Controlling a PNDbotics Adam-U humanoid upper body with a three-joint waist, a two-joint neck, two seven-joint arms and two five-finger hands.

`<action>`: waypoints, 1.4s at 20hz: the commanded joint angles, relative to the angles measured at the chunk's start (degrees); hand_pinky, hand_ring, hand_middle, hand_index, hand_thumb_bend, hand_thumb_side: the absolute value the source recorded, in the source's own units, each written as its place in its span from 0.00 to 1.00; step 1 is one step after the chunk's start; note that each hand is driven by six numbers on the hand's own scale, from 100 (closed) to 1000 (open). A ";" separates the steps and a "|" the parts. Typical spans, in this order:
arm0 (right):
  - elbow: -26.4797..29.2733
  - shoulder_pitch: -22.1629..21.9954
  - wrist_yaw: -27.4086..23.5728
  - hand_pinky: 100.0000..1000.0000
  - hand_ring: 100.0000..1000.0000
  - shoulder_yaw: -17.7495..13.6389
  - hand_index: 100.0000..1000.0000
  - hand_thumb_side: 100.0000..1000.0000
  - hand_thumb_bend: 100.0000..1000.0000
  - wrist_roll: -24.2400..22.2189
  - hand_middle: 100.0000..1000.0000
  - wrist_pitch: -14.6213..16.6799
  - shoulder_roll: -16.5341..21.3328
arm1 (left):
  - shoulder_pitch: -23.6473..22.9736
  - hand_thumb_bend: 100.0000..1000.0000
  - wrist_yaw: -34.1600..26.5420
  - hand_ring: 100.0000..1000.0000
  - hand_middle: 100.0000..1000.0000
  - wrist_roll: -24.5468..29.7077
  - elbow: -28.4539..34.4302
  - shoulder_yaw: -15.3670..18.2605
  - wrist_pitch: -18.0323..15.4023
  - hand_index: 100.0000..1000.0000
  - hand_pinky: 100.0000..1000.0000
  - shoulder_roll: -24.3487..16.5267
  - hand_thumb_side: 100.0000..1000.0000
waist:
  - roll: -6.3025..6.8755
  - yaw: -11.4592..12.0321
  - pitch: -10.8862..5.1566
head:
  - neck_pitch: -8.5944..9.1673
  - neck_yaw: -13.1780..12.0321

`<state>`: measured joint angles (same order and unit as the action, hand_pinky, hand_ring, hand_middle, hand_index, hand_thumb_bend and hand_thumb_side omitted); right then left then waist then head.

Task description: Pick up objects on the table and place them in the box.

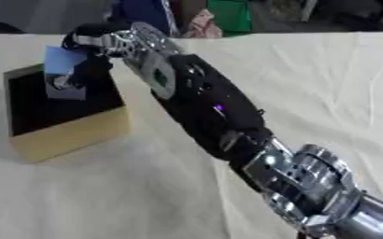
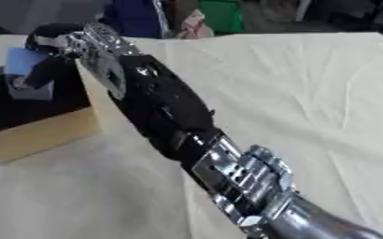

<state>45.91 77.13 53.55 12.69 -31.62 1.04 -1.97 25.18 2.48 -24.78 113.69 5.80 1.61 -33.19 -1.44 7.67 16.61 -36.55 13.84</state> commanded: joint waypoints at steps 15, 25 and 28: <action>-0.39 1.72 9.63 0.91 0.94 -0.83 1.00 0.87 0.48 -0.12 1.00 0.93 -1.17 | 0.94 0.02 -0.56 0.78 0.67 0.24 0.90 0.11 0.05 0.76 0.69 -0.72 0.88 | 0.26 0.51 -0.74 | 0.94 0.85; -0.12 1.83 11.80 0.91 0.93 -1.40 1.00 0.87 0.48 0.40 1.00 1.06 -1.38 | 0.87 0.01 -0.60 0.78 0.67 0.29 0.90 0.11 0.13 0.76 0.69 -0.65 0.88 | 0.34 0.35 -0.93 | 1.20 0.30; 1.41 1.79 11.01 0.90 0.92 -1.54 1.00 0.84 0.36 0.94 1.00 1.01 -0.97 | 0.78 0.01 -0.57 0.78 0.67 0.28 0.90 0.11 0.15 0.76 0.69 -0.64 0.88 | 0.39 0.16 -1.08 | 1.13 0.02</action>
<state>45.50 77.19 64.83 11.61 -31.10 2.06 -3.35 25.31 2.10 -24.56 113.69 5.55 1.79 -32.76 -1.54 7.77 16.90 -36.13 14.10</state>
